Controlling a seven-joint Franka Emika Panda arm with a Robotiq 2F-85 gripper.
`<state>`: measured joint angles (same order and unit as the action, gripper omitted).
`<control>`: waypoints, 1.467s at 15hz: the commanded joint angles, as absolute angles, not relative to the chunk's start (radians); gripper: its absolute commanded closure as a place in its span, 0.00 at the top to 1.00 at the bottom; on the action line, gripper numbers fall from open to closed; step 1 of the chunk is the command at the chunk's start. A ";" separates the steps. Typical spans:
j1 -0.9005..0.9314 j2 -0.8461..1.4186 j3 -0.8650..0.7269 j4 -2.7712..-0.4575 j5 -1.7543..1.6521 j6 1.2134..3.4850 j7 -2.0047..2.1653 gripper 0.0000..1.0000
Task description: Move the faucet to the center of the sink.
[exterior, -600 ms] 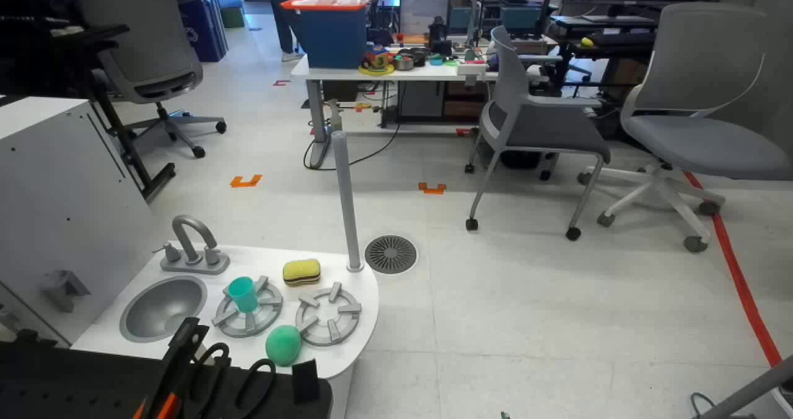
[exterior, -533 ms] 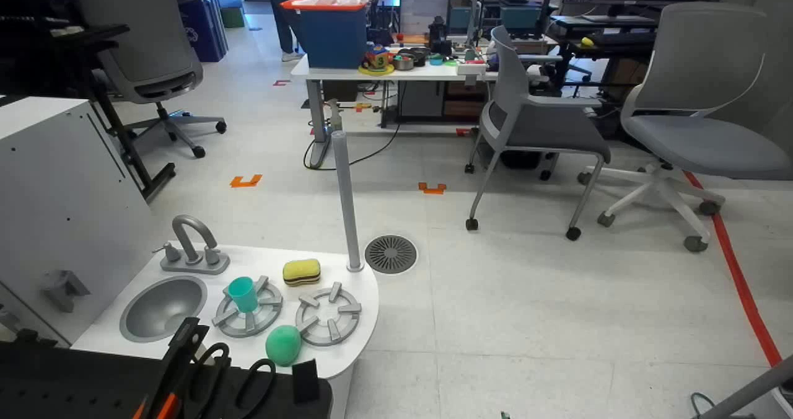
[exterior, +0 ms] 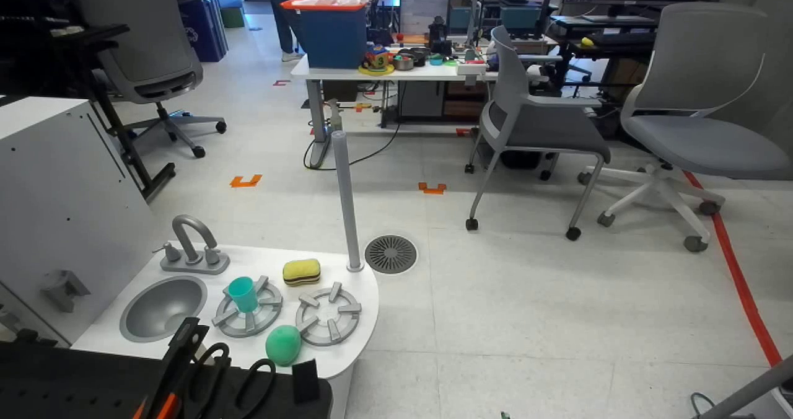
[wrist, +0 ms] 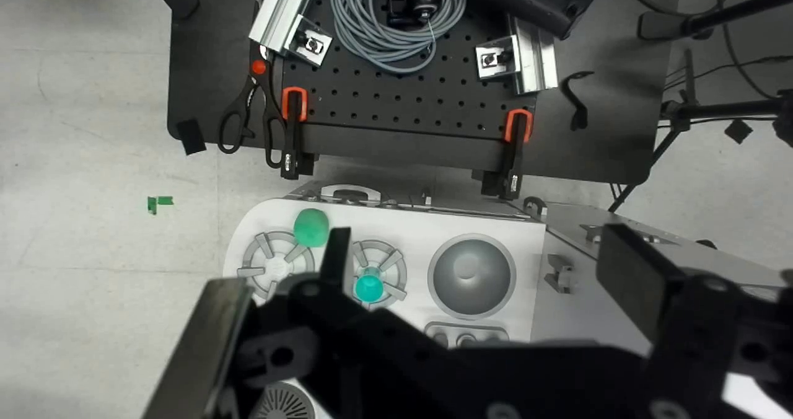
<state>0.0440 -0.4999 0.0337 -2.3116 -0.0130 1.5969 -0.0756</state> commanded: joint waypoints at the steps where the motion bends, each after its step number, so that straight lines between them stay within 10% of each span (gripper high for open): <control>1: 0.048 -0.433 0.037 -2.298 0.008 1.669 -0.042 1.00; 22: 0.228 0.805 -0.122 -1.924 -0.397 2.727 0.154 1.00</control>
<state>0.1714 0.6974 -0.0668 -2.0015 -0.3397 2.6674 0.1759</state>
